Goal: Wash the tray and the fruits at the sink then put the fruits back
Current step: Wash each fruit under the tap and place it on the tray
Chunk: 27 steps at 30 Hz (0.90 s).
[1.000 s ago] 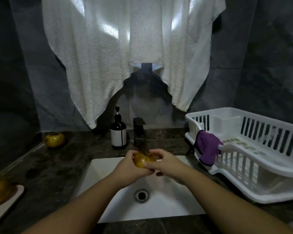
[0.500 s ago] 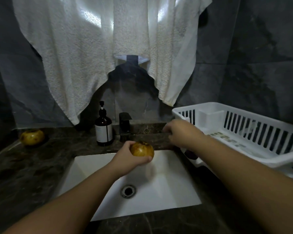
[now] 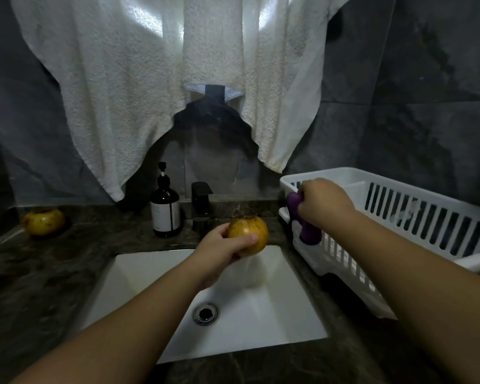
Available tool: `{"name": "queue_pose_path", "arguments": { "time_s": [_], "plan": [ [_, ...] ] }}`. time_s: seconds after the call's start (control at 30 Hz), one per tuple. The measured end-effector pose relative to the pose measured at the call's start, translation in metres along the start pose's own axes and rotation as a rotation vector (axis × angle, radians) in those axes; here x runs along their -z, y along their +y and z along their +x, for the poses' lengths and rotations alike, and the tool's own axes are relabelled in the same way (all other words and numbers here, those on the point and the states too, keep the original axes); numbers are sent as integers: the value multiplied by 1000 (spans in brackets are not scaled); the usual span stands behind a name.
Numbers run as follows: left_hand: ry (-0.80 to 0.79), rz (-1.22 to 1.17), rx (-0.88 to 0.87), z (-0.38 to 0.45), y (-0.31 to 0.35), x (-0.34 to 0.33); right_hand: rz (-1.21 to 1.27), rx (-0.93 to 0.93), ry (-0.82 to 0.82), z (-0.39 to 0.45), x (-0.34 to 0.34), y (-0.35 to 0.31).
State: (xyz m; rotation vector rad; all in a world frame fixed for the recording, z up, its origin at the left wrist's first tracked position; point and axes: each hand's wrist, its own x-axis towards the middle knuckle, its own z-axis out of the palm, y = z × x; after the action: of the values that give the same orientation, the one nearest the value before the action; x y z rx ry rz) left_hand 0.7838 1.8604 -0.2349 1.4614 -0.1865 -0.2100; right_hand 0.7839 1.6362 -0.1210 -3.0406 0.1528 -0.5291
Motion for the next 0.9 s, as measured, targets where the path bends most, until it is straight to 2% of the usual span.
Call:
{"name": "queue_pose_path", "arguments": {
  "time_s": [0.07, 0.1, 0.23, 0.3, 0.57, 0.67, 0.77, 0.9],
  "plan": [
    [25, -102, 21, -2, -2, 2, 193, 122, 139, -8, -2, -10],
    [45, -158, 41, -4, -3, 3, 321, 173, 143, -15, -5, -18],
    [58, -493, 137, -14, -11, 5, 926, 215, -29, -47, -47, -54],
    [55, -593, 176, -21, -19, 11, 1148, 205, -70, -58, -70, -71],
    [131, -779, 134, -31, -24, 37, 927, 482, 31, -72, -113, -116],
    [145, -814, 144, -29, -26, 43, 1138, 371, -5, -73, -125, -121],
    [150, -681, 158, -24, -29, 43, 1349, 251, -97, -69, -135, -121],
    [173, -636, 198, -19, -33, 48, 1103, 361, 23, -72, -140, -115]
  ]
}}
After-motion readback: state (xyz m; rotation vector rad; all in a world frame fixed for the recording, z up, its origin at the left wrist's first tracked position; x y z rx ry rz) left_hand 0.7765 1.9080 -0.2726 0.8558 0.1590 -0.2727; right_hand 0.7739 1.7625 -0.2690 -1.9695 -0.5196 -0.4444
